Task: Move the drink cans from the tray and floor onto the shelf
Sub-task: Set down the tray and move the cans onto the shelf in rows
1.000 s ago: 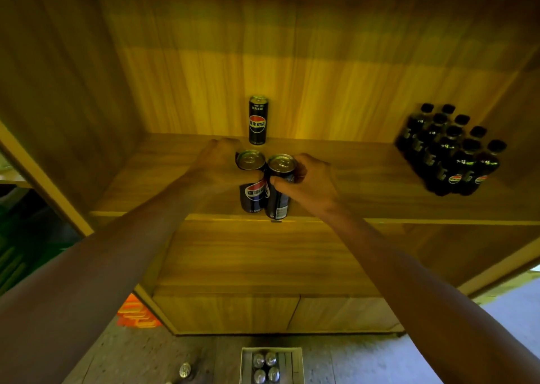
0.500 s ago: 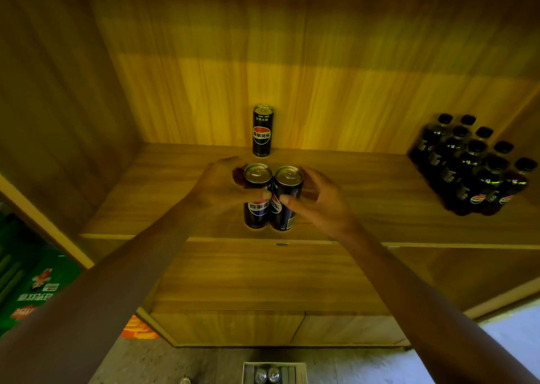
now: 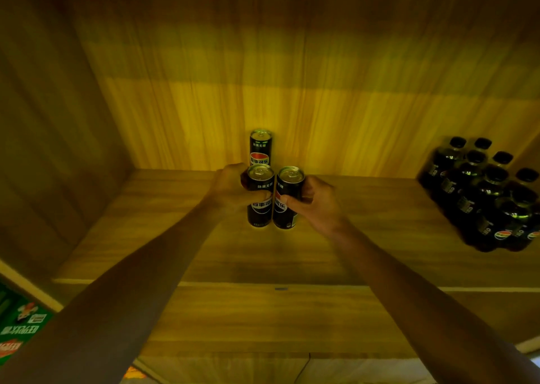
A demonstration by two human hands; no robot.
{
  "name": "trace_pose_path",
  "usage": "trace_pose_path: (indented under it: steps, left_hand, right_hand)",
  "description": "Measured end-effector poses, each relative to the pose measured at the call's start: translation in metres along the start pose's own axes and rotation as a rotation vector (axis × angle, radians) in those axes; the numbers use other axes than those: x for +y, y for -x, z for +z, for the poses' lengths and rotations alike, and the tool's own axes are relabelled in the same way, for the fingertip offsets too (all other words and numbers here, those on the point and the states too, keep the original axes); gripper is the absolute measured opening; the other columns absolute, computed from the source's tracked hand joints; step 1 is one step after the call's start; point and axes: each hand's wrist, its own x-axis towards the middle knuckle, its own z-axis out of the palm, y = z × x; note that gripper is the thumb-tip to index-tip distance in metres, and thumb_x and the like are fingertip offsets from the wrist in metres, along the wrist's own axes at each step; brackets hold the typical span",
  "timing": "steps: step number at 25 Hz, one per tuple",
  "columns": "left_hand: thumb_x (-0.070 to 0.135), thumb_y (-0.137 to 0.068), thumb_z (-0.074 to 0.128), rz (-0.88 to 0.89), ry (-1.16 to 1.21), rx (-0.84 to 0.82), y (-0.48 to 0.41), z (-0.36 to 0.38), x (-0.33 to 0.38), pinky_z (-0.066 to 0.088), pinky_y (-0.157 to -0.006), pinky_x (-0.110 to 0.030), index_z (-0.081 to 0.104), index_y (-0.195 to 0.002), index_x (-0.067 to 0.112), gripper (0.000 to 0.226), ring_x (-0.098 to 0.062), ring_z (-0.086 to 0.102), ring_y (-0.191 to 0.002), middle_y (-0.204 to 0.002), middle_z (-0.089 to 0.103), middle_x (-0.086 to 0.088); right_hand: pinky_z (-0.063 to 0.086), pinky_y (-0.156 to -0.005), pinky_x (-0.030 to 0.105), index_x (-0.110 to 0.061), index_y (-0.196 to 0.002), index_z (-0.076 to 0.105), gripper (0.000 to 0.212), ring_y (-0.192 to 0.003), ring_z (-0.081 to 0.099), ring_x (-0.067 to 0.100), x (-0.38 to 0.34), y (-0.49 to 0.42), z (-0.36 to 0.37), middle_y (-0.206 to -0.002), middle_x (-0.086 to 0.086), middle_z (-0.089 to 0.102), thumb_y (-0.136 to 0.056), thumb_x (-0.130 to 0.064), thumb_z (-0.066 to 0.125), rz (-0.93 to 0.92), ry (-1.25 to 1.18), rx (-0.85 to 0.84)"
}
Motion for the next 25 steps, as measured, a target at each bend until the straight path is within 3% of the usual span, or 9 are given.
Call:
trace_pose_path:
  steps: [3, 7, 9, 16, 25]
  left_hand:
    - [0.018, -0.072, 0.088, 0.016, -0.036, 0.041, -0.029, 0.001, 0.000, 0.040, -0.052, -0.004, 0.064, -0.097, 0.020, 0.034, 0.008, 0.053, -0.071, -0.080, 0.059, 0.016]
    - [0.025, -0.069, 0.090, -0.038, -0.039, 0.084, -0.057, 0.001, -0.010, 0.041, -0.061, -0.009, 0.068, -0.101, 0.019, 0.039, 0.001, 0.060, -0.079, -0.089, 0.065, 0.010]
    - [0.026, -0.069, 0.090, -0.041, -0.042, 0.087, -0.063, -0.002, -0.011, 0.040, -0.060, -0.009, 0.068, -0.101, 0.020, 0.039, 0.006, 0.058, -0.076, -0.086, 0.064, 0.012]
    - [0.025, -0.069, 0.090, -0.039, -0.037, 0.047, -0.069, -0.007, -0.011, 0.041, -0.059, -0.005, 0.066, -0.096, 0.027, 0.036, 0.011, 0.058, -0.076, -0.082, 0.065, 0.017]
    - [0.026, -0.070, 0.089, -0.056, -0.039, 0.077, -0.070, -0.005, -0.011, 0.043, -0.064, -0.010, 0.068, -0.109, 0.018, 0.045, 0.006, 0.059, -0.080, -0.093, 0.067, 0.010]
  right_hand:
    - [0.058, -0.088, 0.034, -0.013, -0.119, 0.061, 0.047, -0.096, 0.064, 0.010, 0.011, -0.043, 0.002, -0.111, 0.001, 0.069, -0.081, -0.033, 0.080, -0.010, 0.018, 0.022]
    - [0.053, -0.087, 0.029, -0.010, -0.122, 0.062, 0.047, -0.101, 0.063, 0.012, 0.018, -0.091, 0.006, -0.119, 0.007, 0.070, -0.083, -0.029, 0.079, -0.049, 0.033, 0.076]
    - [0.052, -0.088, 0.028, -0.010, -0.123, 0.062, 0.047, -0.106, 0.065, 0.016, 0.021, -0.107, 0.009, -0.121, 0.008, 0.070, -0.083, -0.027, 0.079, -0.055, 0.022, 0.078]
    - [0.054, -0.097, 0.041, -0.014, -0.129, 0.059, 0.052, -0.115, 0.064, 0.021, 0.026, -0.126, 0.014, -0.124, 0.006, 0.068, -0.083, -0.027, 0.079, -0.062, -0.025, 0.059]
    - [0.052, -0.098, 0.040, -0.012, -0.130, 0.058, 0.050, -0.118, 0.062, 0.022, 0.025, -0.130, 0.015, -0.127, 0.008, 0.067, -0.085, -0.024, 0.077, -0.059, 0.004, 0.039]
